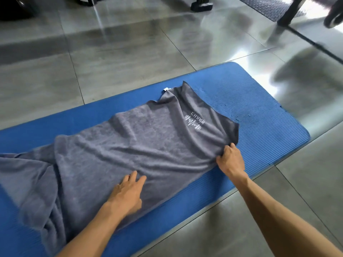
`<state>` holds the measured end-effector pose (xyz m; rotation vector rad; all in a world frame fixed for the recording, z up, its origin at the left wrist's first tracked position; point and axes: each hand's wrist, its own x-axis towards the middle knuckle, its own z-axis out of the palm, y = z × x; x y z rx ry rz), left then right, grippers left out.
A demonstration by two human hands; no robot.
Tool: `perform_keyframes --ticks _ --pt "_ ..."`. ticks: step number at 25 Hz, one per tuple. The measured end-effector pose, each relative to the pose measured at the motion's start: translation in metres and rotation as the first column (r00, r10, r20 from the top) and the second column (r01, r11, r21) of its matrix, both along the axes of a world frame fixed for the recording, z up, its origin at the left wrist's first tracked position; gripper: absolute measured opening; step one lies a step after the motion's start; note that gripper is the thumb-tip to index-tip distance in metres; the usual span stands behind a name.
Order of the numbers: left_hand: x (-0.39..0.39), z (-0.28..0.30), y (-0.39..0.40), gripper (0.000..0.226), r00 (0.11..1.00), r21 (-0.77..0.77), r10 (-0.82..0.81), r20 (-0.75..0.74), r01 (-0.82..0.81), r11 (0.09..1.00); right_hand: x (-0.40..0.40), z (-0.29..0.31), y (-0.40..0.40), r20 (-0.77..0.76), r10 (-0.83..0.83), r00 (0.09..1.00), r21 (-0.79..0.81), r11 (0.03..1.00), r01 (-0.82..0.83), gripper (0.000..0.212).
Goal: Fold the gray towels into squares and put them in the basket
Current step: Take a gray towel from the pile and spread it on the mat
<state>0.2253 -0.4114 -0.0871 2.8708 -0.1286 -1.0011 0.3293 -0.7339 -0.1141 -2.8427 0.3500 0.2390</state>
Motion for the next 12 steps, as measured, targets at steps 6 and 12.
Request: perform_keyframes --ticks 6,12 --pt "0.021 -0.004 -0.005 0.046 0.995 -0.021 -0.02 0.102 0.022 1.0 -0.029 -0.004 -0.019 0.014 -0.057 0.998 -0.316 0.947 0.058 0.026" --pt "0.047 -0.017 -0.007 0.069 0.995 -0.06 0.078 0.068 -0.074 0.995 -0.003 -0.021 -0.001 -0.039 0.464 0.885 -0.178 0.868 -0.464 0.061"
